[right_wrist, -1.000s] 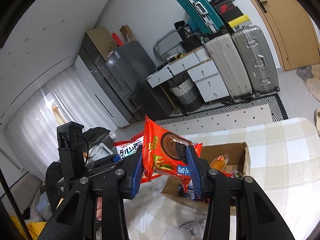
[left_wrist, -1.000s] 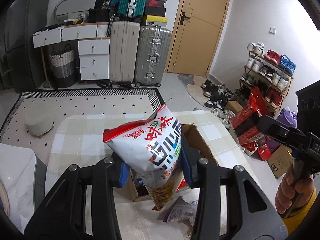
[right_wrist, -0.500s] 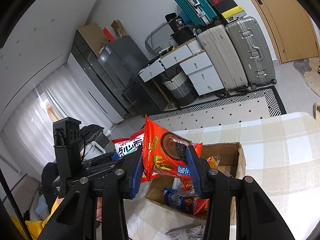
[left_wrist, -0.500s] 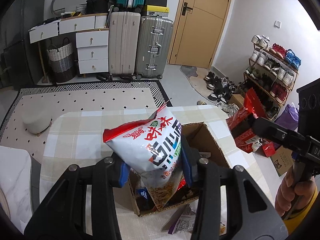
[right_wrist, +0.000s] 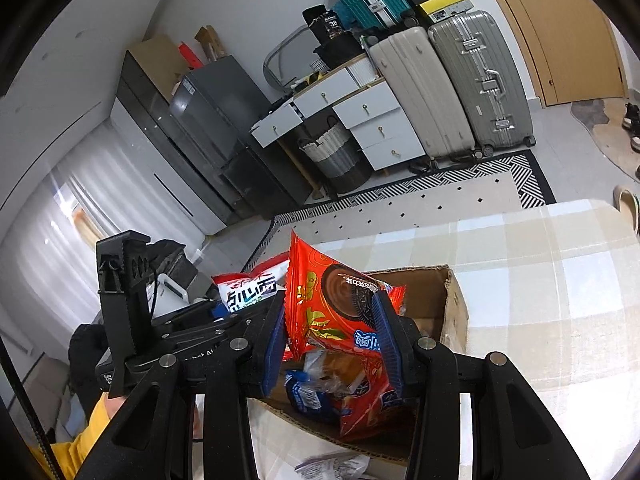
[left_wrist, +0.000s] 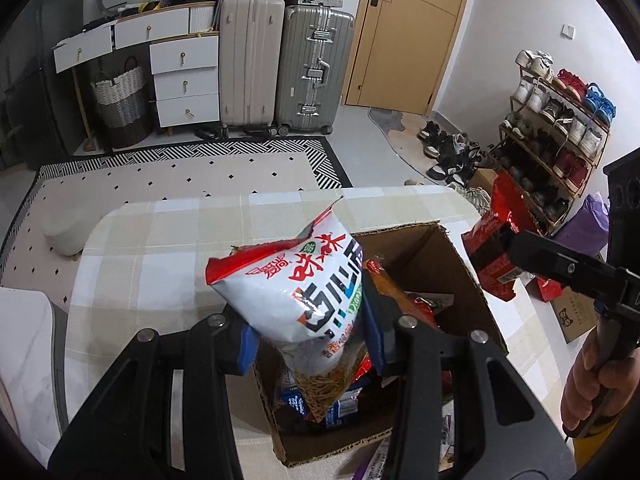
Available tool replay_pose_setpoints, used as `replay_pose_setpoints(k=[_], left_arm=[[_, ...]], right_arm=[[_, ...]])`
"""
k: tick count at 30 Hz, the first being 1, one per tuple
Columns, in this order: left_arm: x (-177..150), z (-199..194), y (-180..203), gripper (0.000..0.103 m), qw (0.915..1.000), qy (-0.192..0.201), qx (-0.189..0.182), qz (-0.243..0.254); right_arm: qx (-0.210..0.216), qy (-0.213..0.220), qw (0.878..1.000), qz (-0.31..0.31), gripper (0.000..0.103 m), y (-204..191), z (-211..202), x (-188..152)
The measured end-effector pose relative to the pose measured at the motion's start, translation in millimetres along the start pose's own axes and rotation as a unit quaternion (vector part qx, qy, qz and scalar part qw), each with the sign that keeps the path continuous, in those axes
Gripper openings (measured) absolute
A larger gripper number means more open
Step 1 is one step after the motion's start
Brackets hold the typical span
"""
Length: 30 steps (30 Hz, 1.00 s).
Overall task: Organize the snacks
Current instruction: 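Open both tools to drop the white bag and Oreo pack into the box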
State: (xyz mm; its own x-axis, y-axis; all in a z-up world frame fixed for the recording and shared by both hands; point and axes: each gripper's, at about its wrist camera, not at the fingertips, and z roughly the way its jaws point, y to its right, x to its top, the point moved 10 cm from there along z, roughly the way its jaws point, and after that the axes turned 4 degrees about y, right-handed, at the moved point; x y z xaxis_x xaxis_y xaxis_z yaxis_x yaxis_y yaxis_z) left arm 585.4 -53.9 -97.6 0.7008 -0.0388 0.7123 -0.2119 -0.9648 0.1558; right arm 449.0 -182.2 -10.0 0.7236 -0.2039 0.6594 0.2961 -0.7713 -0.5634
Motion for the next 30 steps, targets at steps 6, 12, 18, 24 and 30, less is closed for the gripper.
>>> replay_pose_setpoints(k=[6,12,18,24,30], left_arm=[[-3.4,21.9,2.4,0.04,0.9999,-0.014,-0.001,0.007],[0.5,32.5,4.9,0.076,0.9998,-0.012,0.007,0.014],[-1.9,10.0,18.1,0.081,0.9992,0.006,0.008,0.038],[-5.7,-17.8,23.1,0.081,0.999,0.018,0.009,0.04],[-15.3,-51.8,15.3,0.081,0.999,0.024,0.014,0.034]], right_arm=[[-0.025,-0.006,1.0,-0.019,0.042,4.2,7.4,-3.6],[-0.037,-0.015,0.999,-0.028,0.042,6.2,14.5,-7.0],[-0.047,-0.028,0.998,-0.034,0.042,6.9,24.9,-12.5],[-0.052,-0.032,0.997,-0.038,0.042,6.5,29.3,-13.3],[-0.07,-0.039,0.996,-0.041,0.042,8.4,36.2,-14.9]])
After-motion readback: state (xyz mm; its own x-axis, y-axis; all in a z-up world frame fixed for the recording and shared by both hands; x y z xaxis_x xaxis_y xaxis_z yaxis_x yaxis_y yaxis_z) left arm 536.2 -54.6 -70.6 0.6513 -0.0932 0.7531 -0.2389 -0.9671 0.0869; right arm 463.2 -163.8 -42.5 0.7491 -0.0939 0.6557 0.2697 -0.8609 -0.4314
